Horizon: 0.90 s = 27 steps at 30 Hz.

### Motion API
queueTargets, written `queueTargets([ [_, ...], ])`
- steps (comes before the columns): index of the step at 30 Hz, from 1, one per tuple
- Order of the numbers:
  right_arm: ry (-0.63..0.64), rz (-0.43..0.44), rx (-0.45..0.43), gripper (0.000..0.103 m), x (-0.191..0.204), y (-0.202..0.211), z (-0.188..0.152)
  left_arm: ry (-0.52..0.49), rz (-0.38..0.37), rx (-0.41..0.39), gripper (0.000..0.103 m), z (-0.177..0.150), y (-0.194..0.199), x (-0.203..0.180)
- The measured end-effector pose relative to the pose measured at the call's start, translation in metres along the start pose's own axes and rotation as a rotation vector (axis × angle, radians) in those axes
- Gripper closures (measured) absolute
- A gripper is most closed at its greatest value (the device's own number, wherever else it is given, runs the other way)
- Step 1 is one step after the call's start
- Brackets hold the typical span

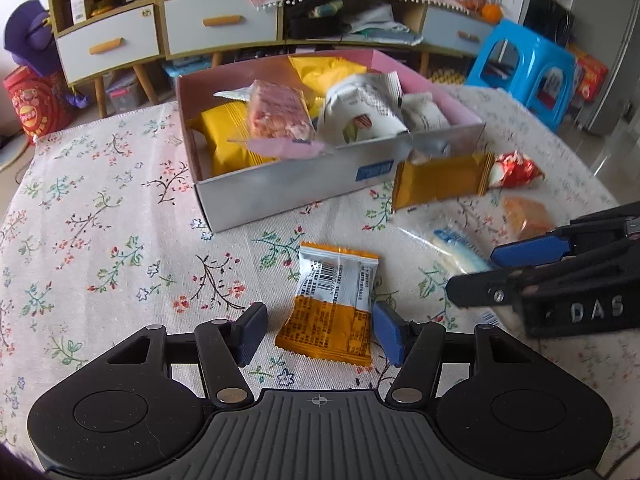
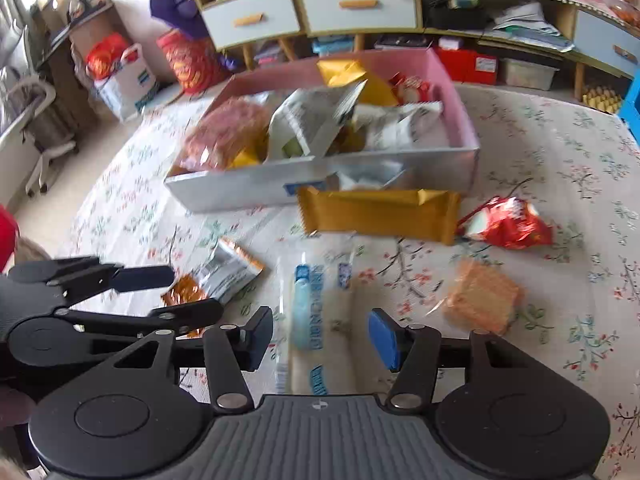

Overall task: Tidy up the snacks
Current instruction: 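Grasp the orange-and-white packet with the left tool while the right tool grasps the white bread bag, then carry both held snacks over the pink box and open both tools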

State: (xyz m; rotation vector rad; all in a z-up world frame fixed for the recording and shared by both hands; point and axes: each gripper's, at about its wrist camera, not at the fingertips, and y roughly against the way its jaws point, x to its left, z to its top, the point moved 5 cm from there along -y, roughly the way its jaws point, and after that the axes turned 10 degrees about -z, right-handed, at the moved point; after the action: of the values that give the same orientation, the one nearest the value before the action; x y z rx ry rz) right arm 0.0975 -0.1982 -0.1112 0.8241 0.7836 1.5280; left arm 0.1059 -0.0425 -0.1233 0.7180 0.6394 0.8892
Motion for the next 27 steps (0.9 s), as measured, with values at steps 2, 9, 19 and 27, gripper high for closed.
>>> queueTargets([
  [2, 0.023, -0.013, 0.015, 0.061, 0.006, -0.003, -0.002, -0.029, 0.018, 0.005, 0.047, 0.001, -0.002, -0.004],
  [9, 0.09, -0.088, -0.005, 0.085, 0.015, -0.005, -0.002, -0.062, 0.033, 0.001, 0.064, 0.001, -0.002, -0.01],
  [19, 0.081, -0.066, -0.042, 0.096, 0.014, 0.005, 0.005, -0.084, 0.029, -0.035, 0.066, 0.004, 0.01, -0.015],
  [27, 0.05, -0.036, -0.066, 0.096, 0.013, 0.018, 0.014, -0.051, 0.008, -0.074, 0.066, 0.014, 0.029, -0.012],
])
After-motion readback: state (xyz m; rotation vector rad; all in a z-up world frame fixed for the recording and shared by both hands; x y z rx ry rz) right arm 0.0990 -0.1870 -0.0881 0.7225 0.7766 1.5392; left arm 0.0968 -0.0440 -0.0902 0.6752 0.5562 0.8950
